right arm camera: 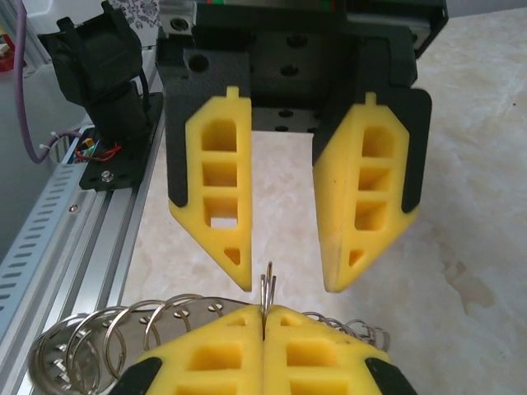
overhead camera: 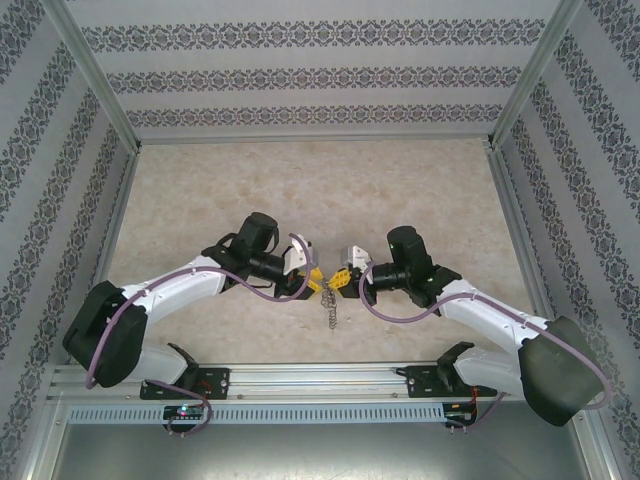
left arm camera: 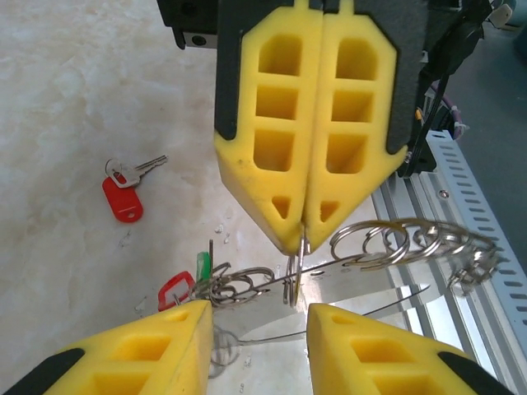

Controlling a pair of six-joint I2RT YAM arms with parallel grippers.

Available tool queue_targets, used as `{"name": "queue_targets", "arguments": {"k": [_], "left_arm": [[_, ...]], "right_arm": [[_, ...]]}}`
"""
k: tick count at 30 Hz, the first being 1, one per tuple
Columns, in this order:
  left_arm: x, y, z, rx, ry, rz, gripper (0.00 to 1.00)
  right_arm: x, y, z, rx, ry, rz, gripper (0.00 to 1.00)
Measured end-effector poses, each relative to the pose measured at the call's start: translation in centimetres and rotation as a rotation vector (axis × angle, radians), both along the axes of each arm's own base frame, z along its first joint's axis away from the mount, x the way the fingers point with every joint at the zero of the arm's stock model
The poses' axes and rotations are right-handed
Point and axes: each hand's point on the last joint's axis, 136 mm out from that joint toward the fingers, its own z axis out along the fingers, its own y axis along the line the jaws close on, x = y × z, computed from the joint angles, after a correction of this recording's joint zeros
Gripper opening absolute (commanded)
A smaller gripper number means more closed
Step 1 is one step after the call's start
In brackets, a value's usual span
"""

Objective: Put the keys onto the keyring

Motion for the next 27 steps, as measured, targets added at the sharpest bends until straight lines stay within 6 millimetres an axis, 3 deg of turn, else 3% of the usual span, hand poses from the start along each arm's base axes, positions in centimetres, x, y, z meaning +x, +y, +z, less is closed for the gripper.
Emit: {"name": "queue_targets", "arguments": {"k": [9,24,27], "left_arm": [[0.3,-0.5,0.9,-0.045,-0.01,-0.005,0.23],[0.1,-0.6,1.1,-0.057,-0.001,-0.017,0.18],[0.1,-0.7,1.3,-0.063,0.001,-0.017,0.07]], "right_arm": [[0.2,0.0,0.3,0.014,0.003,-0.008,0.0],[0.4,0.2,0.6,0.035,0.027,-0.014,0.0],[0.5,0.3,0.5,0.034,0.032,-0.016,0.0]]}}
